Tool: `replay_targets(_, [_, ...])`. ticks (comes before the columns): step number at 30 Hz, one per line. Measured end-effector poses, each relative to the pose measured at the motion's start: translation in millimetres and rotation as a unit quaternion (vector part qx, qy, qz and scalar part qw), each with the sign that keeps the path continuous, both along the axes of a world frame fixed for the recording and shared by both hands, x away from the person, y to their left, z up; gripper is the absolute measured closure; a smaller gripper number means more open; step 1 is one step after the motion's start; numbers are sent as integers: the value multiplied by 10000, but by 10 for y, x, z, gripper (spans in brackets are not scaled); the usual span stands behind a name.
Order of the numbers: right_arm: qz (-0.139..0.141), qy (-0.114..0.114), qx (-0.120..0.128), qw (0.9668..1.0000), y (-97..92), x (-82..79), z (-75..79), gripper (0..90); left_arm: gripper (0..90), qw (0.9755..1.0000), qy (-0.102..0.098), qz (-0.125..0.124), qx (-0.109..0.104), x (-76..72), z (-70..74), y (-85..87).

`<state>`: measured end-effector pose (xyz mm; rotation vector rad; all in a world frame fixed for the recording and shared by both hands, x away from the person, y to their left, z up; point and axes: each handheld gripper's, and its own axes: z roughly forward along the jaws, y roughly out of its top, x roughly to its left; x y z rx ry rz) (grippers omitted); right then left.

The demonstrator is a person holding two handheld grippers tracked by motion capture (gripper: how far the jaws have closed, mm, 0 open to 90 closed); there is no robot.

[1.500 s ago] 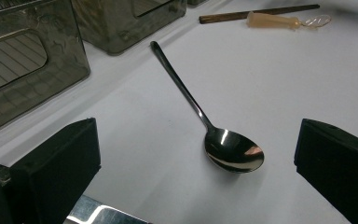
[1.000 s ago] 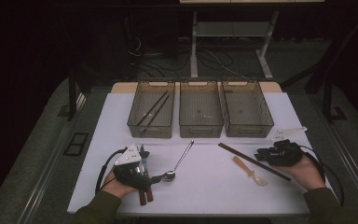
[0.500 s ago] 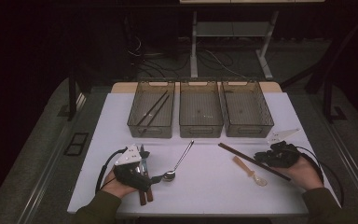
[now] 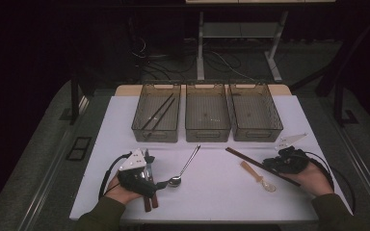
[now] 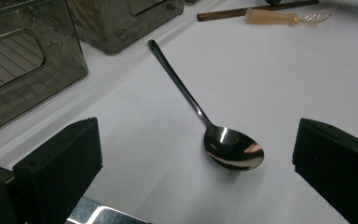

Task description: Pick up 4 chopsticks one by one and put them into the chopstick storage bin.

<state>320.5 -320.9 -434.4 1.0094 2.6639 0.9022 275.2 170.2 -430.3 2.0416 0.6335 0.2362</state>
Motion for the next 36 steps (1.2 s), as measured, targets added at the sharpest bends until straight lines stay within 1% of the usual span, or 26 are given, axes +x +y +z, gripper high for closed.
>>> replay_targets(3, [-14, -27, -45, 10000, 0, 2, -10, 817, 8, 10000, 17, 19, 44, -2, 1, -1])
replay_targets(8, [-17, -96, -102, 9999, -14, 17, -31, 817, 8, 10000, 15, 13, 32, -2, -2, -3])
replay_targets(11, [-33, -80, -159, 9998, -12, 17, -44, 819, 9, 10000, 18, 4, 42, -1, -4, -6])
replay_targets(13, [-32, -87, -153, 9998, -10, 11, -48, 821, 9, 10000, 15, -10, 54, -2, -4, -7])
replay_targets(16, [8, -121, -141, 9998, -18, 12, -57, 825, 8, 10000, 15, -10, 54, -2, -4, -8])
replay_targets(21, [115, -239, -235, 9994, -5, 0, -63, 851, 8, 10000, 17, -26, 51, -1, -6, -10])
replay_targets(31, [246, -283, -279, 9989, -4, 3, -59, 859, 8, 10000, 32, -30, 43, -2, -11, -18])
replay_targets(36, [251, -252, -236, 9991, -18, 14, -54, 860, 8, 10000, 35, -37, 49, 1, -11, -16])
